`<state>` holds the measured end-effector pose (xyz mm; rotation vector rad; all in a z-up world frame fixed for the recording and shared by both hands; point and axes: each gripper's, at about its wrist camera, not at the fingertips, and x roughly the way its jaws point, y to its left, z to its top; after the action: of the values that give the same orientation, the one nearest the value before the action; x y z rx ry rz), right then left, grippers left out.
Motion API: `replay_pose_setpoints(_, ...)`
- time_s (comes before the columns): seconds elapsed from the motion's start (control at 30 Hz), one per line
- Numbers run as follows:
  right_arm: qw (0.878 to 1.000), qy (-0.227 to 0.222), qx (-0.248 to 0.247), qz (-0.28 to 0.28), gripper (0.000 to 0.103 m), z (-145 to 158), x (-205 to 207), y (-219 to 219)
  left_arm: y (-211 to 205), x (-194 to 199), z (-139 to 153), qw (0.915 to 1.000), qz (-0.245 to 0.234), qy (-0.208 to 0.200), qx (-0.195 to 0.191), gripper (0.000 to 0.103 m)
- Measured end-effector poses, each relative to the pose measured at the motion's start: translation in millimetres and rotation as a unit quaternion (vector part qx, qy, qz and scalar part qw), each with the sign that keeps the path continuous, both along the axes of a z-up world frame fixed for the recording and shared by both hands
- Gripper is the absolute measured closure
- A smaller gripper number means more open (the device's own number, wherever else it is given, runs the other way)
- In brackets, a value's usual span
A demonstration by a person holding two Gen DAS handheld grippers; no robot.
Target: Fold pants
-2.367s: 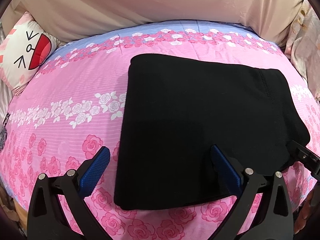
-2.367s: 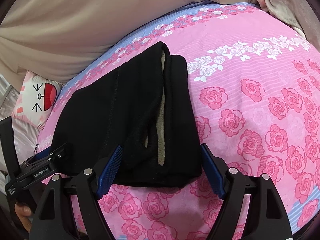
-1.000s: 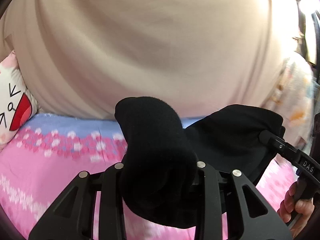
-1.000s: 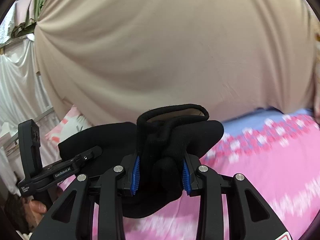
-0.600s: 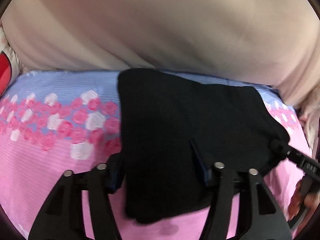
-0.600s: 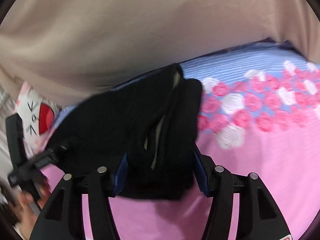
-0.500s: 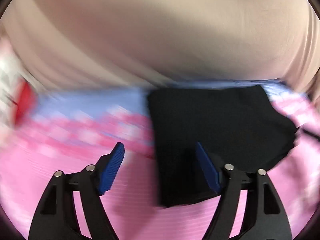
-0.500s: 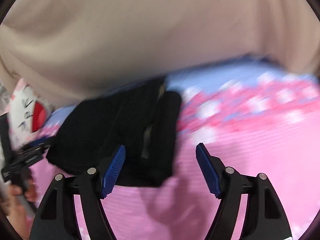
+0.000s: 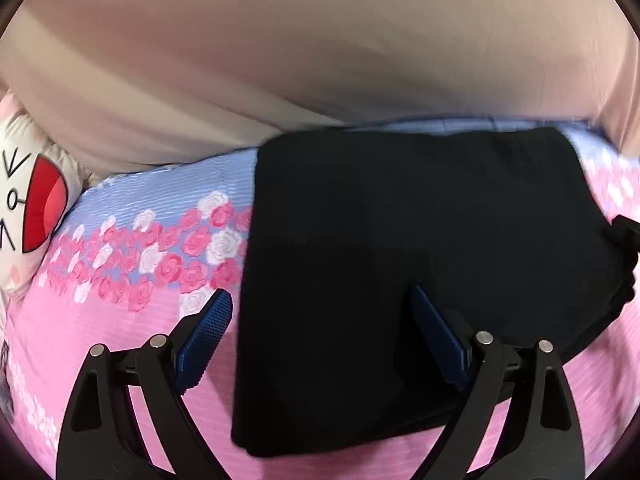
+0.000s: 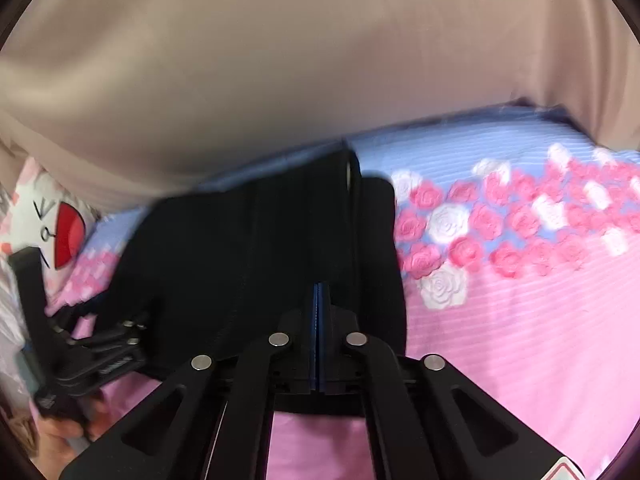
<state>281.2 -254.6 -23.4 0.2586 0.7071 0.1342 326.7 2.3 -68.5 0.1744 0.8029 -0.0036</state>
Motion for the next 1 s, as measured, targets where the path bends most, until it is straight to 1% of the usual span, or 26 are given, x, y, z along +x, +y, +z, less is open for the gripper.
replay_pose_setpoints(0.03,1.0,-0.001,-0.024,0.001,0.097,0.0,-0.1,4.1,-1.3,-1.6,4.5,1.0,0.002,-0.003,0.001,0.015)
replay_pose_setpoints(0.07,0.999,0.014,-0.044,0.001,0.097,-6.6,4.6,6.6,-2.8,-7.2,11.7,0.9999,0.004,-0.01,-0.002,0.016)
replay_pose_setpoints(0.1,0.996,0.051,-0.068,-0.004,0.097,-24.3,15.2,5.2,-4.0,-10.4,14.0,0.9998,0.006,-0.017,-0.003,0.015)
replay_pose_setpoints(0.13,0.997,0.052,-0.06,-0.009,0.098,-28.7,15.4,0.2,-5.5,-16.5,19.4,0.9998,0.006,-0.021,-0.002,0.015)
replay_pose_setpoints(0.17,0.998,0.046,-0.041,-0.016,0.098,-26.2,9.3,-5.4,-7.0,-21.9,24.8,0.9997,0.004,-0.022,-0.002,0.015)
replay_pose_setpoints(0.2,0.998,0.045,-0.032,-0.024,0.097,-17.0,1.1,-8.6,-7.9,-27.6,30.6,0.9998,0.0,-0.022,-0.002,0.015)
replay_pose_setpoints(0.23,0.999,0.029,-0.023,-0.029,0.092,-3.8,-11.7,-9.5,-8.5,-38.3,38.5,0.9996,-0.004,-0.028,-0.004,0.015)
replay_pose_setpoints(0.27,1.0,0.005,-0.013,-0.027,0.091,11.3,-28.4,-8.8,-9.2,-47.3,44.6,0.9994,-0.004,-0.034,-0.005,0.014)
replay_pose_setpoints(0.33,0.999,-0.028,-0.007,-0.025,0.089,34.0,-62.2,-5.2,-9.2,-71.6,61.1,0.9987,-0.002,-0.051,-0.008,0.013)
replay_pose_setpoints(0.37,0.999,-0.042,-0.006,-0.029,0.085,42.8,-79.5,-1.3,-6.8,-81.8,66.0,0.9983,-0.002,-0.056,-0.012,0.009)
replay_pose_setpoints(0.43,0.998,-0.06,-0.006,-0.035,0.065,51.8,-106.9,10.3,-2.3,-106.9,77.3,0.9976,0.004,-0.067,-0.019,0.007)
replay_pose_setpoints(0.47,0.997,-0.067,-0.007,-0.036,0.064,54.7,-112.2,15.8,-0.8,-116.8,80.8,0.9972,0.005,-0.072,-0.021,0.007)
replay_pose_setpoints(0.57,0.995,-0.084,-0.027,-0.05,0.063,56.6,-148.9,31.4,-1.7,-153.9,89.6,0.9965,0.002,-0.082,-0.015,0.006)
replay_pose_setpoints(0.6,0.994,-0.086,-0.035,-0.054,0.061,55.7,-158.4,36.3,-1.3,-161.6,90.5,0.9965,0.001,-0.082,-0.015,0.006)
replay_pose_setpoints(0.63,0.994,-0.087,-0.041,-0.054,0.056,56.3,-166.5,40.2,0.0,-173.5,91.4,0.9964,0.003,-0.083,-0.015,0.005)
replay_pose_setpoints(0.7,0.993,-0.086,-0.047,-0.059,0.052,56.0,-180.9,46.1,0.1,-191.9,93.7,0.9959,0.005,-0.09,-0.009,0.005)
replay_pose_setpoints(0.73,0.993,-0.086,-0.05,-0.058,0.052,56.1,-189.0,47.5,0.0,-201.1,94.2,0.9955,0.007,-0.094,-0.001,0.005)
replay_pose_setpoints(0.8,0.993,-0.083,-0.049,-0.062,0.049,58.5,-208.5,52.8,0.2,-213.5,94.0,0.9954,0.009,-0.095,0.003,0.005)
replay_pose_setpoints(0.87,0.994,-0.08,-0.04,-0.064,0.047,56.3,-219.8,53.8,2.1,-220.6,92.2,0.9963,0.004,-0.086,-0.006,0.005)
replay_pose_setpoints(1.0,0.995,-0.072,-0.035,-0.065,0.046,52.4,-234.9,54.9,1.3,-234.9,89.8,0.9973,-0.003,-0.071,-0.018,0.005)
